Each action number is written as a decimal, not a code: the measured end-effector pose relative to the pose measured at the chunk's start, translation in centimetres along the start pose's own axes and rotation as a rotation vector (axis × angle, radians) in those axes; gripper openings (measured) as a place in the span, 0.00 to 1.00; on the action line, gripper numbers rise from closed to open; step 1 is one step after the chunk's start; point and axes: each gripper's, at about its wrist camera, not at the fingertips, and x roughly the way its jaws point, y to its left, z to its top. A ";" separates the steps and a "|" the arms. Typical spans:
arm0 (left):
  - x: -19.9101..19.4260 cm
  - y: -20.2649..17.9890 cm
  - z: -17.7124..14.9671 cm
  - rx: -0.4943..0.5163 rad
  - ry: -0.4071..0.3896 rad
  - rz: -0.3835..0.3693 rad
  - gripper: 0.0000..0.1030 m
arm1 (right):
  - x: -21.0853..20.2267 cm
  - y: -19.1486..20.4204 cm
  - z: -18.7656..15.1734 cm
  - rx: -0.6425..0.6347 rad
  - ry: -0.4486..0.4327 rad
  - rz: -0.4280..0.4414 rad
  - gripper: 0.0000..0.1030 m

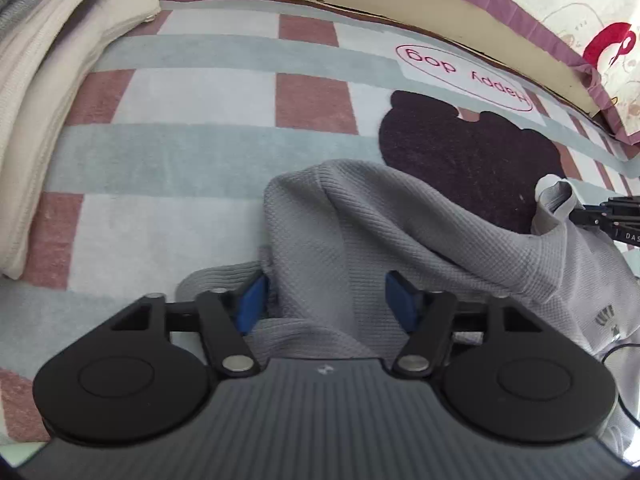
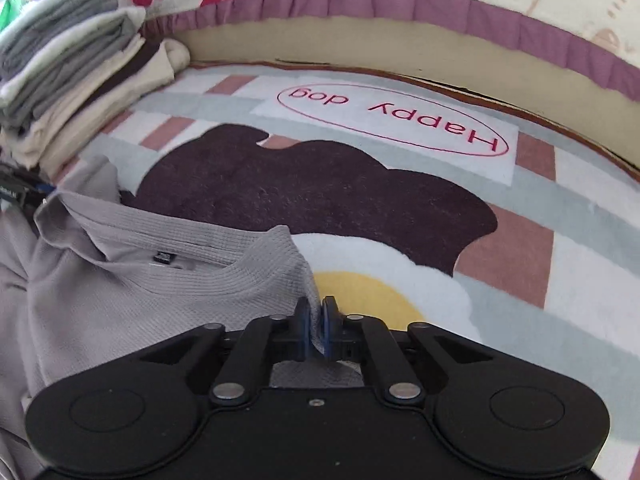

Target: Fold clothes

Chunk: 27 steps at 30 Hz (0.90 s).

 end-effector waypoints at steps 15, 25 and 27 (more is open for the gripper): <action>-7.4 -6.4 -0.1 0.191 -0.382 0.201 0.08 | -16.4 5.6 4.0 -0.046 -0.403 -0.193 0.05; -12.3 -6.9 6.8 0.162 -0.587 0.257 0.06 | -20.6 5.7 12.9 -0.151 -0.526 -0.329 0.05; -11.0 -6.3 10.2 0.152 -0.579 0.274 0.07 | -17.7 4.0 16.7 -0.149 -0.517 -0.390 0.05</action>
